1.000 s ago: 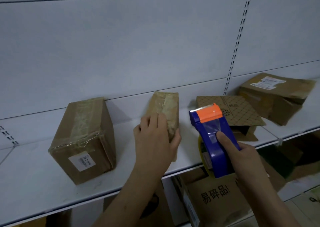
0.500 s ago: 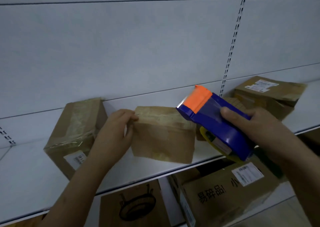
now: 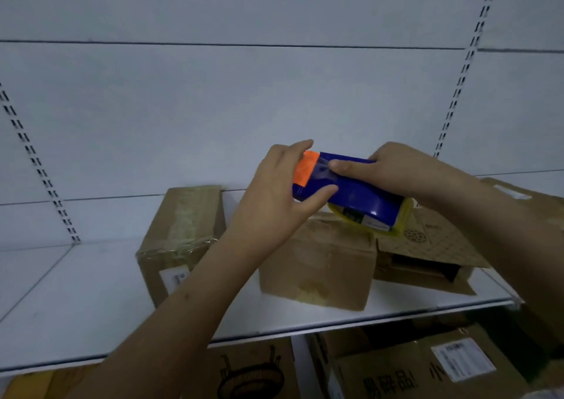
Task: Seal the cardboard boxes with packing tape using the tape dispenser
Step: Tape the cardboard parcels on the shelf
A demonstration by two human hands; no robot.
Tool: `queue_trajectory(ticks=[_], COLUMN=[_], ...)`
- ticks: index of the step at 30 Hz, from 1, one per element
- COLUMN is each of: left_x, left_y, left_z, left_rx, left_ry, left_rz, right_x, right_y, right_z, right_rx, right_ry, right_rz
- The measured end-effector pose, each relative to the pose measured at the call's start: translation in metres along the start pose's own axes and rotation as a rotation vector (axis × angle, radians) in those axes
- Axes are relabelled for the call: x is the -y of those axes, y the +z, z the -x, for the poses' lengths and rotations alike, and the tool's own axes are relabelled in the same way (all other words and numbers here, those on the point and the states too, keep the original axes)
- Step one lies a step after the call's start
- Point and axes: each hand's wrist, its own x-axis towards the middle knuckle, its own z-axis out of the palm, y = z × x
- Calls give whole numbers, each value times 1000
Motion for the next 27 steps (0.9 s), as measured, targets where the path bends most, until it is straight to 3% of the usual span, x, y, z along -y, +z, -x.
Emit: queue_trajectory(ticks=[2, 4, 6, 10, 12, 16, 19, 21, 27], left_x=[7, 13, 18, 30, 32, 34, 46, 55, 78], left_y=[-1, -3, -3, -3, -3, -10, -25, -33, -19], left_z=[-2, -3, -5, -8, -8, -11, -14, -14, -16], left_rx=[-86, -213, -281, -84, -64, -309, -396, -367, -67], left_ry=[3, 76, 175, 236, 161, -120, -361, -471, -643], left_rz=[-144, -406, -502, -327, -262, -87, 71, 52, -148], right_x=[10, 18, 24, 26, 26, 27, 25, 22, 9], right_y=[-1, 0, 3, 15, 21, 23, 13, 3, 7], right_z=[-9, -15, -18, -21, -22, -27, -33, -37, -46], right_rx=[26, 47, 61, 118, 142, 172, 188, 199, 339], right_ry=[9, 2, -25, -49, -60, -45, -18, 12, 119], right_rz=[21, 63, 122, 176, 199, 200, 173, 130, 89])
